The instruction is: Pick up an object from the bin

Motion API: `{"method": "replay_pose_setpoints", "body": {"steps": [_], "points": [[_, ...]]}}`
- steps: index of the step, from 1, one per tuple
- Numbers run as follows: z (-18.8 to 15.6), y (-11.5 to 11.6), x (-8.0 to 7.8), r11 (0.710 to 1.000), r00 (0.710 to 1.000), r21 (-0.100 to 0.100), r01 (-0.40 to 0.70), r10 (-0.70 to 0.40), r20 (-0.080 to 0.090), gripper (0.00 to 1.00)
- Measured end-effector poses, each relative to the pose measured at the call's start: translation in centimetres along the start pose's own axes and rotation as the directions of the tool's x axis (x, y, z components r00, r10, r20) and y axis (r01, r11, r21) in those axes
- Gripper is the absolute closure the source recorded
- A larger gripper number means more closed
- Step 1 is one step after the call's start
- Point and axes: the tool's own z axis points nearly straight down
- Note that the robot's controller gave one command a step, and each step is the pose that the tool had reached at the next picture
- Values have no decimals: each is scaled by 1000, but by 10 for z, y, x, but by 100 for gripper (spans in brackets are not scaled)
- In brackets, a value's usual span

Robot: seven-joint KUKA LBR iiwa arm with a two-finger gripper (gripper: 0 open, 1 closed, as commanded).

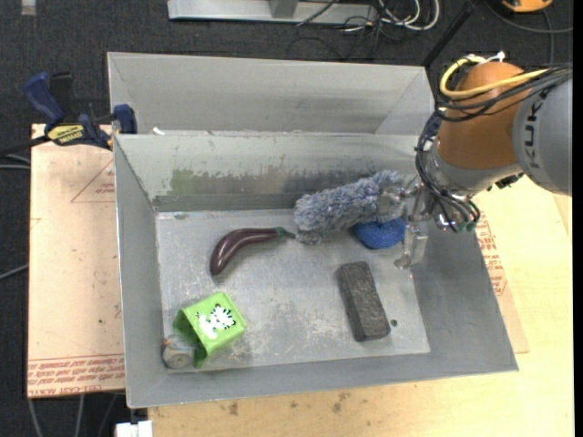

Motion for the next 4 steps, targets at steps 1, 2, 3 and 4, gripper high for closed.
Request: {"method": "replay_pose_setpoints", "body": {"steps": [1,2,3,4], "points": [[38,9,-9,998,998,1,-59,59,-2,0],[56,10,-21,997,997,0,-76,76,-7,0],[54,5,-22,999,999,2,-49,49,7,100],[54,5,-22,999,999,2,-49,49,7,100]]}}
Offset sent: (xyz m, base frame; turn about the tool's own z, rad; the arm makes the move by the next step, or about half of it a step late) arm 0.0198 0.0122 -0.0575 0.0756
